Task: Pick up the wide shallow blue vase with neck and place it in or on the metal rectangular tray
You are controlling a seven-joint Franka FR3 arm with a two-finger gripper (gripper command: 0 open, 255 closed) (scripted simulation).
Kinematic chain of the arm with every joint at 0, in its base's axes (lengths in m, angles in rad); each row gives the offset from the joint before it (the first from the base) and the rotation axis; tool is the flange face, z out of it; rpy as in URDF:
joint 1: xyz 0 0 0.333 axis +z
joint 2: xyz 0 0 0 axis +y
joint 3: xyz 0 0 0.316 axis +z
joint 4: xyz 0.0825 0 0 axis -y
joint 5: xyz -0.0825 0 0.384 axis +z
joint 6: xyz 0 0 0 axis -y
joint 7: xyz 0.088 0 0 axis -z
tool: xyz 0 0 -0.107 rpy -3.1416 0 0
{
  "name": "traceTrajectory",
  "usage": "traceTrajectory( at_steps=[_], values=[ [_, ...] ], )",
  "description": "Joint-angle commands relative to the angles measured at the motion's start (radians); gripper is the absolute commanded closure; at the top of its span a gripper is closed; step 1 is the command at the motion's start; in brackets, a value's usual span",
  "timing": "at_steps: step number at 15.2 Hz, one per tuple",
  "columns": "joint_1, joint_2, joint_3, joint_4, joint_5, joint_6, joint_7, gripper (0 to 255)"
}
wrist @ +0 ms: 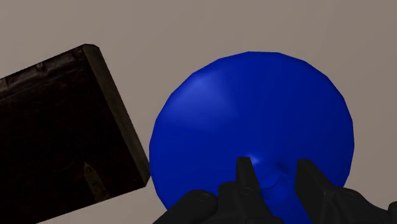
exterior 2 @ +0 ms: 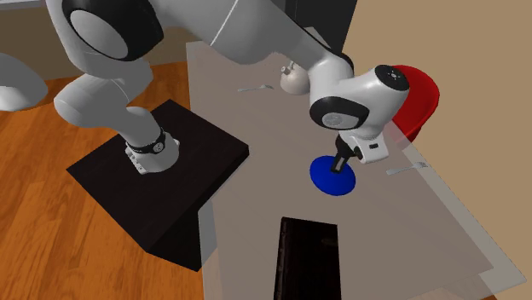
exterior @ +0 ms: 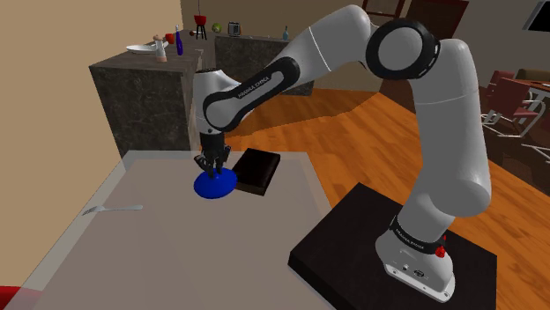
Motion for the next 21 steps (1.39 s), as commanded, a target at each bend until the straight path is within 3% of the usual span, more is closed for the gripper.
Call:
traceTrajectory(
  at_steps=[1,11,21],
  values=[
    [-0.028,-0.018,-0.004,-0.011,0.007,-0.007,-0.034,255],
    [-0.191,-0.069,-0.046,-0.027,0.038,-0.045,-0.25,255],
    [-0.334,-0.04,-0.098,0.084,0.053,-0.129,-0.455,255]
  ],
)
